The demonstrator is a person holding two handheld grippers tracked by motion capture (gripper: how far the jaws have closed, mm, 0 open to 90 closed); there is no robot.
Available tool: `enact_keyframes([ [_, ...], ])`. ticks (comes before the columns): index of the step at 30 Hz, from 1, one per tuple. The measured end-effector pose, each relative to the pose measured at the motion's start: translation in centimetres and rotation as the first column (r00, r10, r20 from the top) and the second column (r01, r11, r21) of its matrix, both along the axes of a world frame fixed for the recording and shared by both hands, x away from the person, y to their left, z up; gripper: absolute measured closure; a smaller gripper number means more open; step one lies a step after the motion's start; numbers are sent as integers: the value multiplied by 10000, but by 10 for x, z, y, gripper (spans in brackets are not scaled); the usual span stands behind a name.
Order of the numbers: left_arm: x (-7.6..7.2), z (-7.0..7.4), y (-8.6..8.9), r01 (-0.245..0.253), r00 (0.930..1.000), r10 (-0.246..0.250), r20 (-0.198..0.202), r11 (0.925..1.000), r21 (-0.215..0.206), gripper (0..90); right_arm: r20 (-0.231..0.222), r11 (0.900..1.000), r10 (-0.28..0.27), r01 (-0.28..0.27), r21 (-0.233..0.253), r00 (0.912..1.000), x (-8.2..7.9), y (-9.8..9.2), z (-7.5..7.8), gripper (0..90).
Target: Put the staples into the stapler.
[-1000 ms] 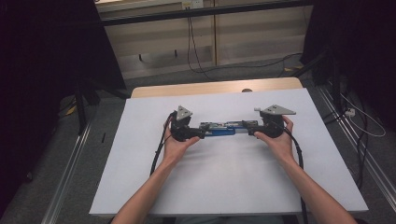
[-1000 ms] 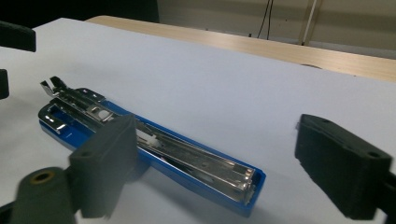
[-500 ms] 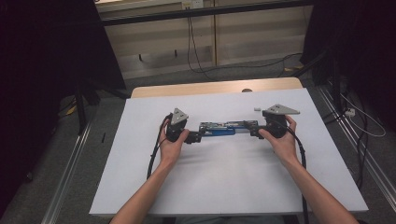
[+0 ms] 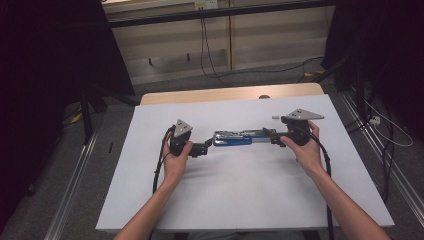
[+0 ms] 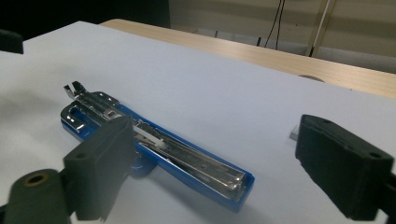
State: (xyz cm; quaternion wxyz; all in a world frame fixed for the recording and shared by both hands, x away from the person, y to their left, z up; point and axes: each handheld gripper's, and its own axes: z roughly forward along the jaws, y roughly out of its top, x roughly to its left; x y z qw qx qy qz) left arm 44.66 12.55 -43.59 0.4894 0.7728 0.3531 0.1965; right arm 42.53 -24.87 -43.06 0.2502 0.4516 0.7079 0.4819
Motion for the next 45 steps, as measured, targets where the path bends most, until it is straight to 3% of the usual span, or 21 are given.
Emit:
enact_keyframes([
  [4,-5,2,-1,604,9982,-604,-15,9980,160,33,-134,9999,-99,98,-123,9999,4,-5,2,129],
  [7,-13,4,0,588,9981,-592,174,9980,214,35,-237,9987,-307,297,-418,9992,4,-8,7,139],
  [9,-19,6,4,603,9977,-612,308,9977,293,33,-358,9994,-223,213,-276,9991,4,-10,8,140],
  [14,-32,6,19,313,9985,-320,451,9994,150,33,-523,9995,-285,276,-174,9982,7,-18,10,134],
  [16,-36,6,23,83,9979,-102,644,9995,289,26,-820,9997,-214,208,-85,9964,11,-20,10,134],
  [18,-40,6,27,72,9976,-98,688,9993,380,25,-1143,9997,-136,112,-214,9934,15,-22,11,135],
  [21,-46,5,34,189,9976,-207,667,9995,268,29,-1167,10000,-14,9,-41,9932,20,-25,13,162],
  [26,-59,5,42,-42,9967,19,809,9996,276,29,-1387,9992,-11,-44,-397,9903,29,-27,15,150],
  [32,-77,4,50,-161,9976,159,671,9999,30,30,-1789,9973,50,-179,-707,9839,41,-27,13,125],
  [38,-94,4,57,-240,9962,241,840,9997,-23,30,-1919,9987,105,-197,-464,9814,46,-32,9,129],
  [41,-99,2,61,-550,9950,542,834,9985,68,30,-2056,9985,154,-258,-480,9785,49,-35,8,108],
  [43,-103,2,63,-765,9926,721,980,9962,419,30,-2311,9979,146,-286,-573,9728,53,-36,8,97],
  [45,-106,2,66,-570,9957,561,744,9983,100,31,-2414,9965,154,-347,-760,9703,56,-36,9,109],
])
